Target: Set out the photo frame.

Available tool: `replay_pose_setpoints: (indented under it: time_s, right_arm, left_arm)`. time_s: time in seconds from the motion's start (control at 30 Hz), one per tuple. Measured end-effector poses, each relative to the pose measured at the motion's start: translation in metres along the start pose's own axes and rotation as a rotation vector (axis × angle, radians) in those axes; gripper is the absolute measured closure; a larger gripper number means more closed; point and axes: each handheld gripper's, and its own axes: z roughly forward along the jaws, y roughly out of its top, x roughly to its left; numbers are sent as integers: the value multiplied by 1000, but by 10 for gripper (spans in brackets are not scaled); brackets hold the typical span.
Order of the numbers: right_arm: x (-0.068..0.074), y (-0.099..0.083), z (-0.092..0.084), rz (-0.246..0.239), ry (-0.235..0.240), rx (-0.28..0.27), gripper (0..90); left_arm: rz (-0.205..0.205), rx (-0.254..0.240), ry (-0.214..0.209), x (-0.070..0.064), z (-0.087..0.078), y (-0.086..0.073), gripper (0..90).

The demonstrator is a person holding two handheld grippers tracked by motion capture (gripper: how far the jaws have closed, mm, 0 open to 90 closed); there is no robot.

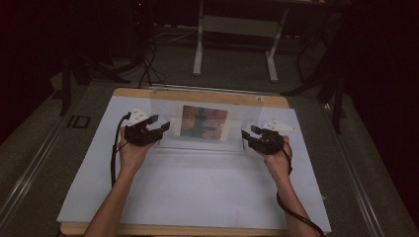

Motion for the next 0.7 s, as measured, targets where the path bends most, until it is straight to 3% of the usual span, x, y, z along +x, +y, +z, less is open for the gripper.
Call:
replay_pose_setpoints:
  time_s: [0.7]
  right_arm:
    - [8,-9,-9,-3,2,5,525]
  left_arm:
    - [-18,23,-19,-4,-4,-16,433]
